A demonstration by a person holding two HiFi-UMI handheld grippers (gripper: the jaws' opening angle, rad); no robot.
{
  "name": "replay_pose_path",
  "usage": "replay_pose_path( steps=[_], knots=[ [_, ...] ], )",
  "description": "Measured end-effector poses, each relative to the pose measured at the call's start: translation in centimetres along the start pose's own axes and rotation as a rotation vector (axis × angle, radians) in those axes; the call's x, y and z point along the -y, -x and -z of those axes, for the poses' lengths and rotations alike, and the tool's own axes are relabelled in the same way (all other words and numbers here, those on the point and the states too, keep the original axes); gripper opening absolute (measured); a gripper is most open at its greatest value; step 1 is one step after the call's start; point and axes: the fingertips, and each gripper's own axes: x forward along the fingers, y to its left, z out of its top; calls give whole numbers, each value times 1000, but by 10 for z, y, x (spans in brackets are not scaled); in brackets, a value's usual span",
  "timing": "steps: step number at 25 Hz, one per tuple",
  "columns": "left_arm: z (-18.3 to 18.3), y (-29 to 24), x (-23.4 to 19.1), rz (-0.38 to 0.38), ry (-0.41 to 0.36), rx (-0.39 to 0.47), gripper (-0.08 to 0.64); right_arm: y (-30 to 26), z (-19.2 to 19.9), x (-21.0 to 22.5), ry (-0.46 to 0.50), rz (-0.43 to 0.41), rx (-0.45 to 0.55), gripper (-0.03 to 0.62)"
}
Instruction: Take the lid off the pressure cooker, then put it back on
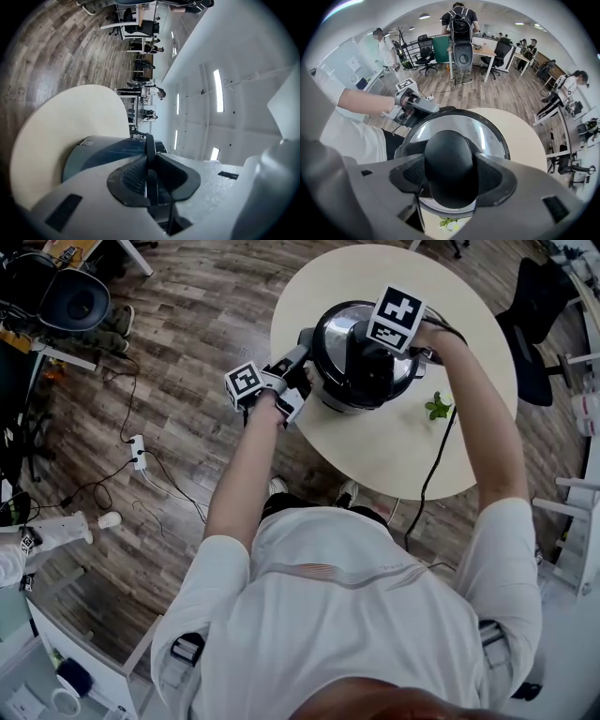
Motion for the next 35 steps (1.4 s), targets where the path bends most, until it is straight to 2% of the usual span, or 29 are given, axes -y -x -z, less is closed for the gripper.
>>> replay_pose_path(
  steps=[7,10,24,29,35],
  knots=[
    [-1,6,1,-1,4,0,61,-2,-3,-4,-39,0,-23,304],
    [-1,5,-1,-10,3,-7,61,-3,-3,-2,-89,5,-21,304],
    [1,5,0,6,-5,-24,61,-1,1,10,-534,76,-18,305],
    [1,5,-1,1,-9,-30,61,-1,3,10,-560,82,-29,307],
    [0,4,0,-2,-22,-45,61,0,2,10,-497,89,-14,301]
  ],
)
